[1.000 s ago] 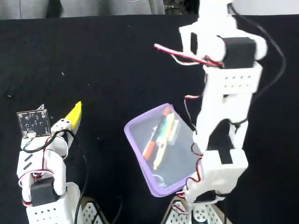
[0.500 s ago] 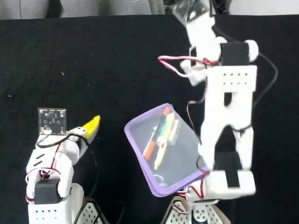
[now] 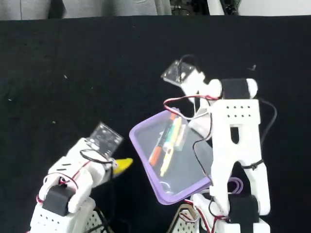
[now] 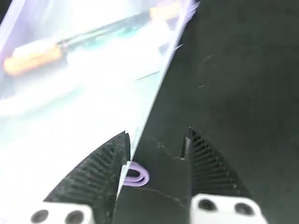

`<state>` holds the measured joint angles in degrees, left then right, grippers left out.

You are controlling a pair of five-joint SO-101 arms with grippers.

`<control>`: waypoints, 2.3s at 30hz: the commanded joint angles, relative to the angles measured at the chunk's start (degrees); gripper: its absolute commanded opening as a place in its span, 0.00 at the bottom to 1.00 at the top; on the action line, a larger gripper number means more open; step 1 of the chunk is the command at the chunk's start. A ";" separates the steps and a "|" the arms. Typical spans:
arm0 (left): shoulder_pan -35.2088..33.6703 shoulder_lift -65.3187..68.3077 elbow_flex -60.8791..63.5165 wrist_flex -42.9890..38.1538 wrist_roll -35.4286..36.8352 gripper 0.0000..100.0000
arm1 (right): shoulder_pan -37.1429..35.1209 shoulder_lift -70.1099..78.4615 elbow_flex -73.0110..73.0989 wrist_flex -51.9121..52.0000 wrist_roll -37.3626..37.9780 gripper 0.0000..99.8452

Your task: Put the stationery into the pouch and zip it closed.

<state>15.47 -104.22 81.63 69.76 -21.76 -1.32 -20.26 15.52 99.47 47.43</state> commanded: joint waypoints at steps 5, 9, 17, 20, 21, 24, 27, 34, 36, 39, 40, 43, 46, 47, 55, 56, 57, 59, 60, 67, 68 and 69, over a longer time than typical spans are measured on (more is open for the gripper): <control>11.56 -0.09 3.56 0.79 -3.16 0.35 | 0.97 -2.07 5.05 1.67 3.69 0.18; 15.25 -0.09 7.16 0.09 -4.92 0.35 | 0.97 -2.07 6.29 1.67 3.69 0.18; 16.13 -0.09 9.89 -11.87 2.73 0.35 | 0.53 -2.07 11.03 -3.25 3.69 0.18; 16.13 -0.09 13.58 -18.99 4.92 0.35 | 0.53 -2.07 13.41 -8.44 3.52 0.18; 16.13 -0.09 14.81 -21.19 5.71 0.35 | 0.53 -2.07 14.20 -9.93 3.52 0.18; 16.13 -0.09 15.78 -23.91 8.35 0.35 | -0.44 -2.07 16.04 -13.80 2.20 0.18; 15.96 -0.09 15.69 -26.90 11.52 0.35 | -3.08 -2.07 17.10 -16.79 -1.14 0.18; 15.43 -0.09 15.78 -32.79 17.93 0.35 | -12.84 -2.07 17.10 -22.51 -9.76 0.18; 14.73 -0.09 15.78 -32.97 19.16 0.35 | -15.38 -2.07 17.10 -24.09 -11.69 0.18; 12.00 -0.09 15.78 -35.34 22.51 0.35 | -19.34 -2.07 17.10 -26.20 -14.24 0.18; 10.59 -0.09 15.78 -36.75 24.35 0.35 | -20.84 -2.07 17.01 -26.90 -15.21 0.18; 6.20 -0.09 15.78 -40.26 29.27 0.35 | -25.23 -2.07 16.92 -29.63 -18.90 0.18; 3.65 -0.09 15.78 -40.97 31.21 0.35 | -28.66 -2.07 15.52 -31.91 -22.42 0.18; 3.21 -0.09 15.78 -40.97 31.21 0.35 | -29.36 -2.07 14.81 -32.62 -23.65 0.18; -4.35 -0.18 15.60 -41.14 34.46 0.35 | -27.60 -2.07 12.44 -44.40 -29.98 0.18; -5.32 -0.18 15.60 -41.23 34.73 0.35 | -26.46 -2.51 12.35 -46.59 -30.95 0.18; -6.02 -0.18 15.69 -41.58 34.99 0.35 | -24.97 -2.51 12.35 -48.88 -31.91 0.18; -7.25 -0.18 15.69 -42.46 35.16 0.35 | -21.89 -2.86 11.38 -53.27 -33.14 0.18; -7.78 -0.18 15.69 -42.64 35.16 0.35 | -20.40 -3.21 10.68 -54.95 -33.49 0.18; -9.89 -0.18 15.69 -42.46 35.16 0.35 | -13.71 -8.66 4.97 -57.49 -34.37 0.18; -10.33 -0.18 15.69 -42.46 35.16 0.35 | -13.27 -9.80 4.97 -57.49 -34.37 0.18; -10.86 -0.18 15.69 -42.46 35.16 0.35 | -12.84 -11.03 5.14 -57.49 -34.37 0.18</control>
<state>6.07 -103.87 96.04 28.62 12.88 -16.18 -26.51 24.04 43.30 13.67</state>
